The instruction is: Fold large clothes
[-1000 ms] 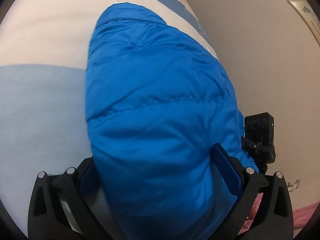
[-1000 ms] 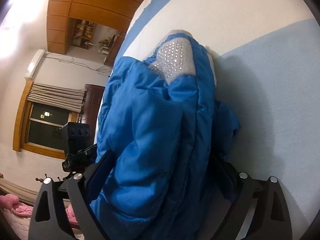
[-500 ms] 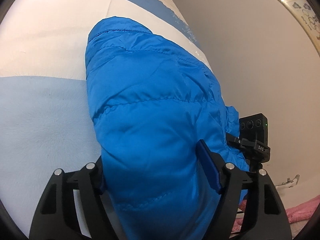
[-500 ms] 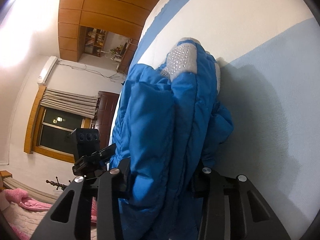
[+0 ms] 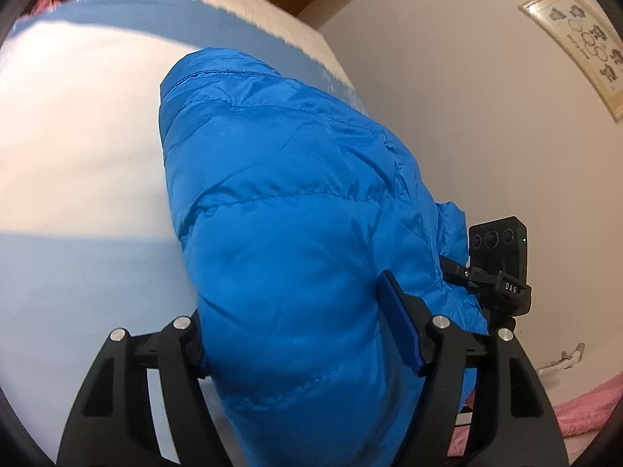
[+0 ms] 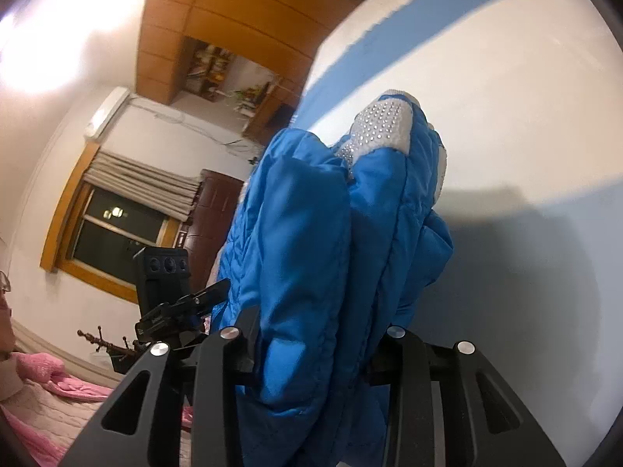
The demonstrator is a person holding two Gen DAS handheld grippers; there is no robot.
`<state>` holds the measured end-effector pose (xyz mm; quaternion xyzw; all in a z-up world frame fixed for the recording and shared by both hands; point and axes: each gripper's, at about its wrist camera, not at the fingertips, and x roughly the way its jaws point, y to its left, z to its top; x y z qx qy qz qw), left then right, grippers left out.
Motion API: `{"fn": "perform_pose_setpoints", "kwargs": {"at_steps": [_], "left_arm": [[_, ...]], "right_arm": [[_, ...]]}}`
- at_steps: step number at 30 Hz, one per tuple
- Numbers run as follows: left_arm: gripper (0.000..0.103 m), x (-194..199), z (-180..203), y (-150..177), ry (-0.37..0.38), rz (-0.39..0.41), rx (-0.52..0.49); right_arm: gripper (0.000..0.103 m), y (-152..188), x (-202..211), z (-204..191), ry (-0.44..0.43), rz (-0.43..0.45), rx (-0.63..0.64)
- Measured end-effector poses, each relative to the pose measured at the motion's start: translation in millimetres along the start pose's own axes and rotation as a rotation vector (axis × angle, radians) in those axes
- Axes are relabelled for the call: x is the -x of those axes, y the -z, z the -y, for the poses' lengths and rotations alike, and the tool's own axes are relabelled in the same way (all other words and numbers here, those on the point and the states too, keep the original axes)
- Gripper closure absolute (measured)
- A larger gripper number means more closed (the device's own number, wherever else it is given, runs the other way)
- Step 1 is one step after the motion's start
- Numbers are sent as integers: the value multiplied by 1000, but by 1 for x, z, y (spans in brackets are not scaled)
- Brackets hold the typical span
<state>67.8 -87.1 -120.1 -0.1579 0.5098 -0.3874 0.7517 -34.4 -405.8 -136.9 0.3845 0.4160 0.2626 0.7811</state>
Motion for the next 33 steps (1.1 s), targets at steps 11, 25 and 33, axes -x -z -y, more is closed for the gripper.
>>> {"fn": "perform_pose_setpoints", "kwargs": {"at_steps": [11, 25, 33], "left_arm": [[34, 18, -75, -66, -79, 85, 17], [24, -43, -157, -72, -155, 4, 121], [25, -18, -119, -85, -299, 53, 140]], "right_arm": [[68, -84, -96, -13, -6, -84, 59], [59, -92, -155, 33, 88, -149, -53], [53, -77, -104, -47, 396, -75, 179]]}}
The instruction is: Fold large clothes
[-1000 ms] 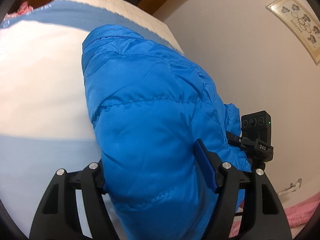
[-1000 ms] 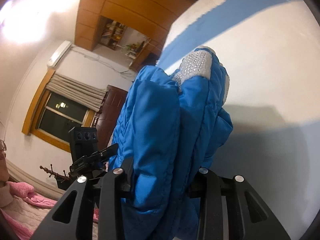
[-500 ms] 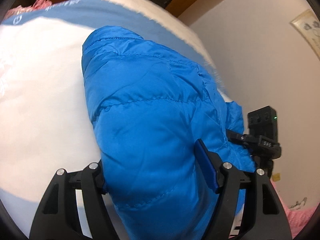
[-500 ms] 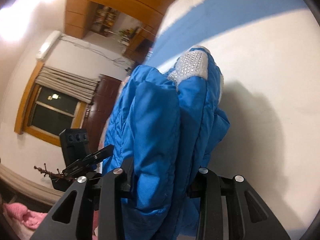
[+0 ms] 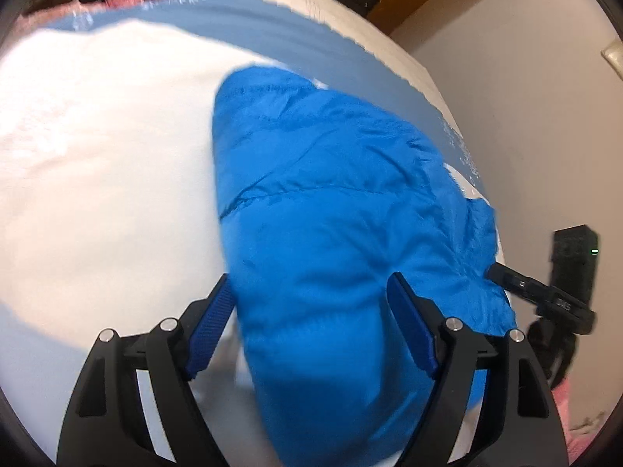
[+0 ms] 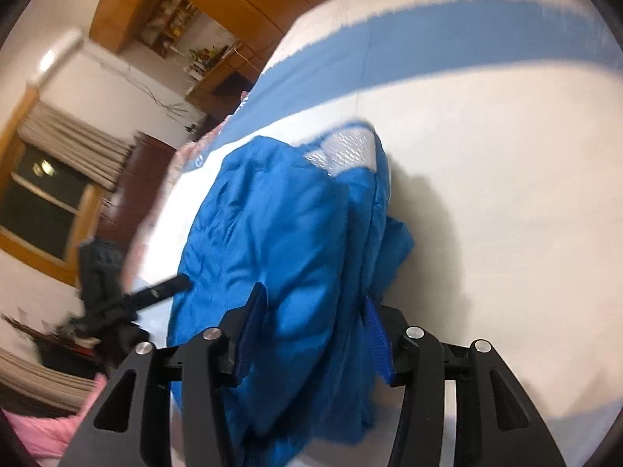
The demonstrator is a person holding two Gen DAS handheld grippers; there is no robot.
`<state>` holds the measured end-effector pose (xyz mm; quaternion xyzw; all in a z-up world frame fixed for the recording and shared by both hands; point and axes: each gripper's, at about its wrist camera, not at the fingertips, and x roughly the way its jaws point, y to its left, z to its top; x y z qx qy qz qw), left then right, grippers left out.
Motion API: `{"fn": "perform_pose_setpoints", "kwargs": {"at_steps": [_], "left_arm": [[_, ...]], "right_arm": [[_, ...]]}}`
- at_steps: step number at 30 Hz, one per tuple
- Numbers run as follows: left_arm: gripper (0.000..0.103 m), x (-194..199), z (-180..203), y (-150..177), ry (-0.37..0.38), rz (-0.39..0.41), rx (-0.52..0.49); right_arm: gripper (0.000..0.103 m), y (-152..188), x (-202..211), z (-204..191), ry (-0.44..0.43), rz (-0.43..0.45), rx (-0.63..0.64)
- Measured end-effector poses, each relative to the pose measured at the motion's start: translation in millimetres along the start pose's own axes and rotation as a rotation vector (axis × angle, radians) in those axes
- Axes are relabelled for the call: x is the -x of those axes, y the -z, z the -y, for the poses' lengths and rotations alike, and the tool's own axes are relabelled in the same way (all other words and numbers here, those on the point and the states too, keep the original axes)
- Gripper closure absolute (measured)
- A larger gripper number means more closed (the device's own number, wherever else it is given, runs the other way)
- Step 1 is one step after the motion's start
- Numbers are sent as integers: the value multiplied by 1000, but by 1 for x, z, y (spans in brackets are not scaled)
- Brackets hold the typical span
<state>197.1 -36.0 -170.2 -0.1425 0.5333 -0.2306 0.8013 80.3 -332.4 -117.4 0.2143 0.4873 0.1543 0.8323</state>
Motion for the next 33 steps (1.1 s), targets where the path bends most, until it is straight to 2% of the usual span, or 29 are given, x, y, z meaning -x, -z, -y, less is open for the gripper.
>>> {"fn": "perform_pose_setpoints", "kwargs": {"at_steps": [2, 7, 9, 11, 12, 14, 15, 18, 20, 22, 25, 27, 29, 32, 33], "left_arm": [[25, 16, 19, 12, -41, 32, -44], [25, 21, 47, 38, -98, 26, -73], [25, 16, 49, 51, -124, 1, -87], [23, 6, 43, 59, -138, -32, -82], [20, 14, 36, 63, -153, -34, -90], [18, 3, 35, 65, -167, -43, -110], [17, -4, 33, 67, -170, -52, -118], [16, -20, 19, 70, -126, -90, -52], [16, -22, 15, 69, -110, -93, -22], [18, -15, 20, 68, -127, -86, -19], [20, 9, 33, 70, -178, -56, -53], [19, 25, 41, 72, -194, -38, -61], [17, 42, 49, 75, -214, -22, -64], [12, 63, 64, 78, -262, 9, -79], [12, 69, 68, 82, -270, 13, -84]], "right_arm": [[53, 8, 19, -21, 18, 31, 61], [62, 32, 36, -66, -61, 28, 169], [63, 38, 26, -74, -17, 1, 185], [69, 42, 11, -69, 38, -38, 167], [71, 46, 7, -63, 38, -48, 150], [73, 53, -7, -49, 58, -72, 116], [73, 56, -14, -42, 52, -84, 91], [75, 63, -29, -18, 6, -83, 0], [76, 63, -28, -15, 4, -74, -18], [76, 63, -20, -20, 19, -62, -19], [70, 65, 9, -31, 37, -24, -6], [50, 70, 29, -42, 93, -10, 10], [41, 76, 43, -51, 127, 1, 28], [18, 86, 59, -64, 174, 0, 43], [16, 90, 65, -69, 177, 8, 53]]}}
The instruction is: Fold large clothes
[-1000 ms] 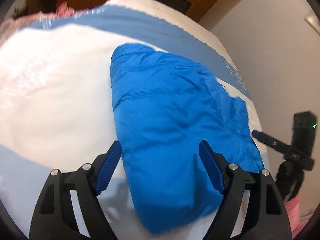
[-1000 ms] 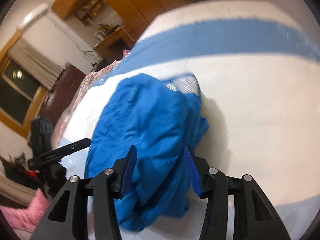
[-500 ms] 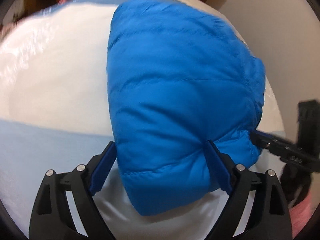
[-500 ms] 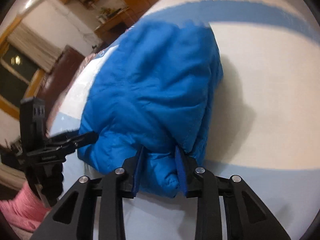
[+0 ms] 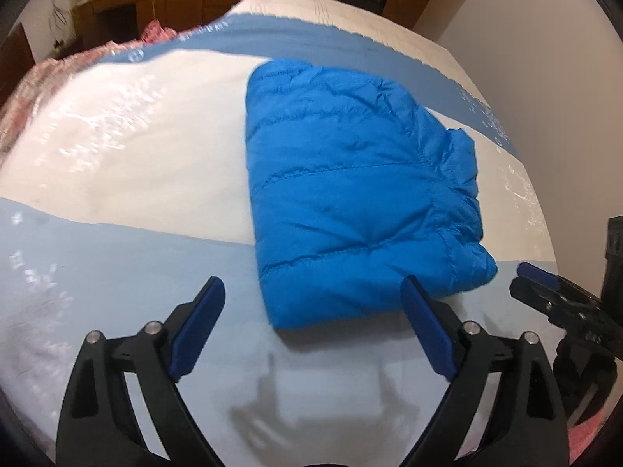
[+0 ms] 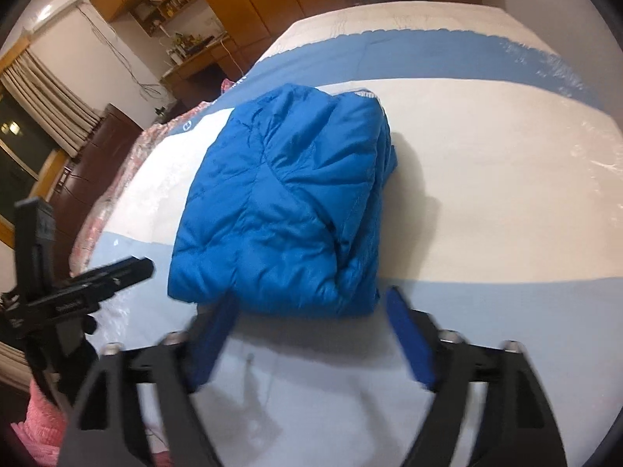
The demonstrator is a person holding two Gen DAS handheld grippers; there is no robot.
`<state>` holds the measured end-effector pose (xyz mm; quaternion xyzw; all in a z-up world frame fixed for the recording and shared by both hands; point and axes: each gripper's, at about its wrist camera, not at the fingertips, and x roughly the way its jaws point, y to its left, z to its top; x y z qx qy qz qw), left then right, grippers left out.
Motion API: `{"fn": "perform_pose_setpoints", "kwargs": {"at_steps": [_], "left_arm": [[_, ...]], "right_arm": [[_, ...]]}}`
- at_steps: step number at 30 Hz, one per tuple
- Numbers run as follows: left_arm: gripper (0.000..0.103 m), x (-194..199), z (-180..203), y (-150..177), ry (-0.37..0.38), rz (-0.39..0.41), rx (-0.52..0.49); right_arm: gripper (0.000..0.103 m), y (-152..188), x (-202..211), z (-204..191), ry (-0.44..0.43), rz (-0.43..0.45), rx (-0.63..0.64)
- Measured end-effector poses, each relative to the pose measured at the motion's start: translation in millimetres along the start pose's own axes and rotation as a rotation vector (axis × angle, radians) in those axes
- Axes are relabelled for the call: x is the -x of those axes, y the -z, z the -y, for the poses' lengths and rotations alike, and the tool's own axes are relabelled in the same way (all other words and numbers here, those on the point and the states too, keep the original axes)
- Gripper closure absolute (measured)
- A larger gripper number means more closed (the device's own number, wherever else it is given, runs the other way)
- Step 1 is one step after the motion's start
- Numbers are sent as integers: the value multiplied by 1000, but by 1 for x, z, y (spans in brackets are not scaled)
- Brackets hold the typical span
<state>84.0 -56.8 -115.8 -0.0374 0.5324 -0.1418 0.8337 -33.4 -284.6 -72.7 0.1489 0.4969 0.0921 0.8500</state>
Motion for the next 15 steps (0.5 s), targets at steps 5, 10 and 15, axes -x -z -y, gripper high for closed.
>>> {"fn": "perform_pose_setpoints", "kwargs": {"at_steps": [5, 10, 15], "left_arm": [[8, 25, 10, 14, -86, 27, -18], [8, 58, 5, 27, -93, 70, 0], [8, 78, 9, 35, -122, 71, -22]], "right_arm": [[4, 2, 12, -29, 92, -26, 37], [4, 2, 30, -41, 89, -3, 56], [4, 6, 50, -58, 79, 0, 86]]}}
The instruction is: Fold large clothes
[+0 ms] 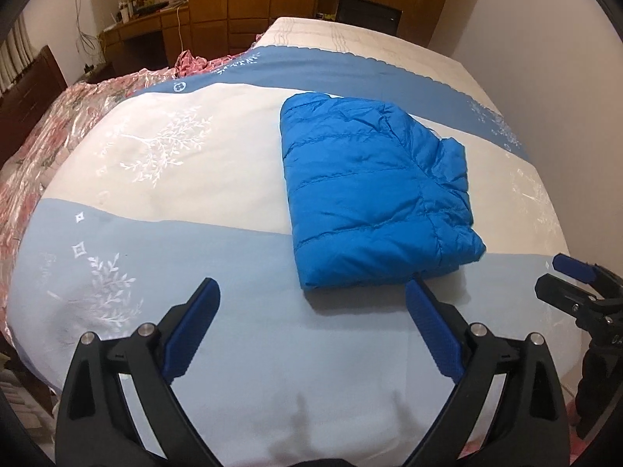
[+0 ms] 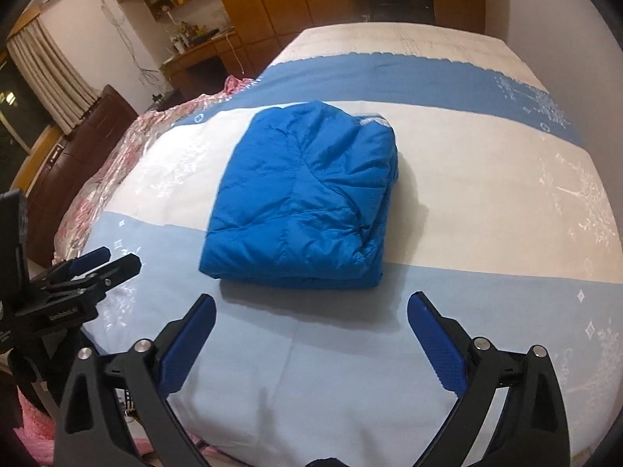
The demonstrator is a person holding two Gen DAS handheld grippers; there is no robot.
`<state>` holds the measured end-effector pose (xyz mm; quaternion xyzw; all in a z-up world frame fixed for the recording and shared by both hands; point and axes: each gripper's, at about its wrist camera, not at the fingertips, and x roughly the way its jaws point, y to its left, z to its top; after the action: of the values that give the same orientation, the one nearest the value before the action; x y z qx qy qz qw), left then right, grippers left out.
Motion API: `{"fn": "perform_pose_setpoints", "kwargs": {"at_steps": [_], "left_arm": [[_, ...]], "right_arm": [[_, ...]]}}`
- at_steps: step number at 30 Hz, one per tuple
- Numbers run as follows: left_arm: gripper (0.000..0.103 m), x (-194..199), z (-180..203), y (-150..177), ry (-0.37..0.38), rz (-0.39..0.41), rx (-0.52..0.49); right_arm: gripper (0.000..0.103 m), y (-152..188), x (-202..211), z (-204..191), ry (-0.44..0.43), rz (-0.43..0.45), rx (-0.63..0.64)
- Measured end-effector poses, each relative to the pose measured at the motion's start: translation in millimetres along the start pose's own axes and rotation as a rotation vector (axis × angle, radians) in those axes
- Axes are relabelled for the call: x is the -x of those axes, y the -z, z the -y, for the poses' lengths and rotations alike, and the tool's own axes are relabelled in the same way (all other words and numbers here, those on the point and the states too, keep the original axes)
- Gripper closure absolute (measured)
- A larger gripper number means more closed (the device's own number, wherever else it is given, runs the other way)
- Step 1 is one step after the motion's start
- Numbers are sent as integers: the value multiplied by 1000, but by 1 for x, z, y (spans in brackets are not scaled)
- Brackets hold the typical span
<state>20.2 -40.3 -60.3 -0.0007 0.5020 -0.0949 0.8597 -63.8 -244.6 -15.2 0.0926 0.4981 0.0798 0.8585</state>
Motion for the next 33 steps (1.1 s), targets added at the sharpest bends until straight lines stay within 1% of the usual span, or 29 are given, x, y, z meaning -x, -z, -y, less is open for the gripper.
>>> {"fn": "perform_pose_setpoints", "kwargs": {"at_steps": [3, 8, 12, 18, 33], "left_arm": [[8, 12, 2, 3, -6, 6, -7], [8, 34, 8, 9, -35, 40, -38], [8, 42, 10, 13, -35, 44, -50], [8, 49, 11, 19, -40, 46, -50], [8, 54, 9, 24, -65, 50, -53]], "right_arm": [[4, 2, 6, -8, -4, -1, 13], [4, 7, 15, -16, -13, 8, 23], [4, 10, 19, -21, -2, 8, 27], [4, 13, 23, -23, 18, 8, 29], [4, 17, 24, -25, 22, -1, 37]]}}
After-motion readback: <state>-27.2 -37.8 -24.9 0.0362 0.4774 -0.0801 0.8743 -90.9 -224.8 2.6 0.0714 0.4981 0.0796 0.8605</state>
